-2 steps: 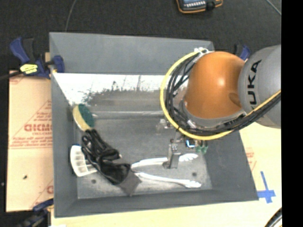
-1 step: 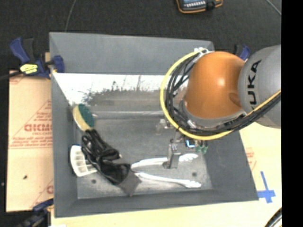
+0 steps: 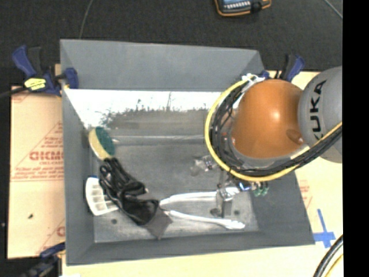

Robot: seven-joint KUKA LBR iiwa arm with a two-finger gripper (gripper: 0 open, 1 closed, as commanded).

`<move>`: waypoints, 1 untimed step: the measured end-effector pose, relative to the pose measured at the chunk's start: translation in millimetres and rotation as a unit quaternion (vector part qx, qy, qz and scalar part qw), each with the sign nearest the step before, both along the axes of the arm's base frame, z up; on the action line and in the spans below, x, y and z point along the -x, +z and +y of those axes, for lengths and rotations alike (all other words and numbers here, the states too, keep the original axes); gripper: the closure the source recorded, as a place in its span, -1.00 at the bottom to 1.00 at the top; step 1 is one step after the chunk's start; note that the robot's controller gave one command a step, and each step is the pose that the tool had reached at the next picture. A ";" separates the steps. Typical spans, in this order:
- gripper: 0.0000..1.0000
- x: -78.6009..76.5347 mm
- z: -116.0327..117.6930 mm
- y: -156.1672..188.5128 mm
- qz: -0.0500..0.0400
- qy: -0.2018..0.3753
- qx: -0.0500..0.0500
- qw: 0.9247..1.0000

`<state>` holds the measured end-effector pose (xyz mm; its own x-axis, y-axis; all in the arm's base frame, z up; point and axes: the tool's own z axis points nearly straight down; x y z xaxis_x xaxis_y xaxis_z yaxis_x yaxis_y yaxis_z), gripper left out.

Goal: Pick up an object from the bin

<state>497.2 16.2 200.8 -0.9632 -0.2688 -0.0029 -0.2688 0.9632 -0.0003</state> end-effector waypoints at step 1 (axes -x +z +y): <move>-1.00 -14.0 6.9 8.9 -0.002 0.008 0.000 1.000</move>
Offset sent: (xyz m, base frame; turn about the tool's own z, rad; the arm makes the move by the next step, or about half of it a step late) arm -0.0078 -0.0033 -0.0657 -0.2378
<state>511.3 23.1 209.6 -0.9586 -0.2847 -0.0058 -0.2847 0.9586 -0.0010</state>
